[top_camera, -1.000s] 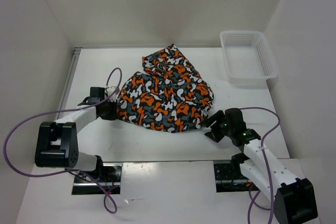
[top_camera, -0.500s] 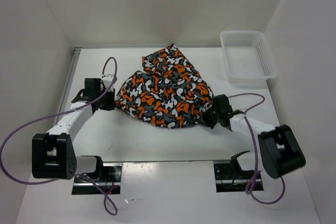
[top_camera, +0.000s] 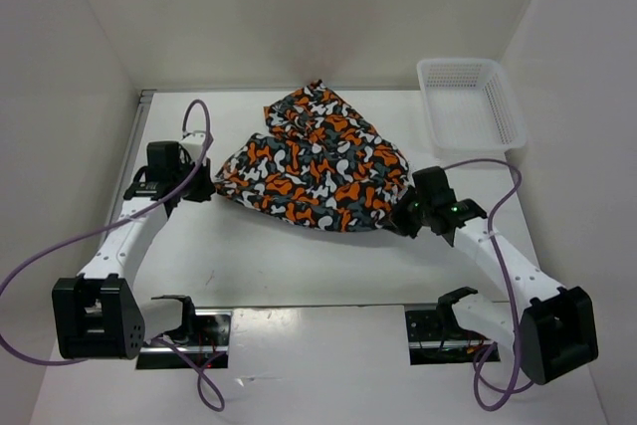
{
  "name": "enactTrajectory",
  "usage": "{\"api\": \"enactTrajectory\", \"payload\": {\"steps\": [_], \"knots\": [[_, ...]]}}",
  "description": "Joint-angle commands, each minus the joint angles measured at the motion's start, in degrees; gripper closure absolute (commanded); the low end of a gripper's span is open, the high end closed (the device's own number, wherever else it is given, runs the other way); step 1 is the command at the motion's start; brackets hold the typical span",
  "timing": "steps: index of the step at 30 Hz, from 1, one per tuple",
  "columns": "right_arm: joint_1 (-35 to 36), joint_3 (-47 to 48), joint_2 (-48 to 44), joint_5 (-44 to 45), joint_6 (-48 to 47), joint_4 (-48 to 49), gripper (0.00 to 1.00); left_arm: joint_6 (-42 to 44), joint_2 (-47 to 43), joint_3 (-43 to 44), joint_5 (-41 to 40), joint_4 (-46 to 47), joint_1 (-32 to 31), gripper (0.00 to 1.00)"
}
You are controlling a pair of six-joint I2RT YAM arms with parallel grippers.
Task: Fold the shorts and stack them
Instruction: Flatten the shorts out
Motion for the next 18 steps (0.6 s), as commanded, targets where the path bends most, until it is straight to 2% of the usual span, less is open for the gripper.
{"api": "enactTrajectory", "payload": {"steps": [1,3,8,13,15,16,18], "knots": [[0.84,-3.1,-0.96,0.06,5.33,-9.66,0.79,0.21,-1.36,-2.01,1.45,-0.38,0.26,1.0],[0.84,-3.1,-0.97,0.69,7.27,-7.82,0.62,0.21,-1.36,-2.63,1.45,-0.38,0.26,1.0],[1.53,-2.57,2.9,1.48,7.28,-4.13,0.58,0.21,-1.36,-2.63,0.93,-0.9,0.26,1.0],[2.24,-9.23,-0.95,0.95,8.33,-2.71,0.56,0.21,-1.36,-2.54,0.92,-0.38,0.26,1.0],[2.24,-11.0,-2.8,0.42,8.86,-2.71,0.38,0.21,-1.36,-2.55,1.45,0.23,0.26,1.0],[2.24,-12.83,-4.64,0.42,9.38,-1.93,0.34,0.21,-0.84,-3.07,1.45,0.24,0.26,1.0],[2.24,-14.69,-5.97,-0.28,10.0,1.92,0.33,0.21,-0.84,-3.07,1.98,0.76,0.26,1.0]]}}
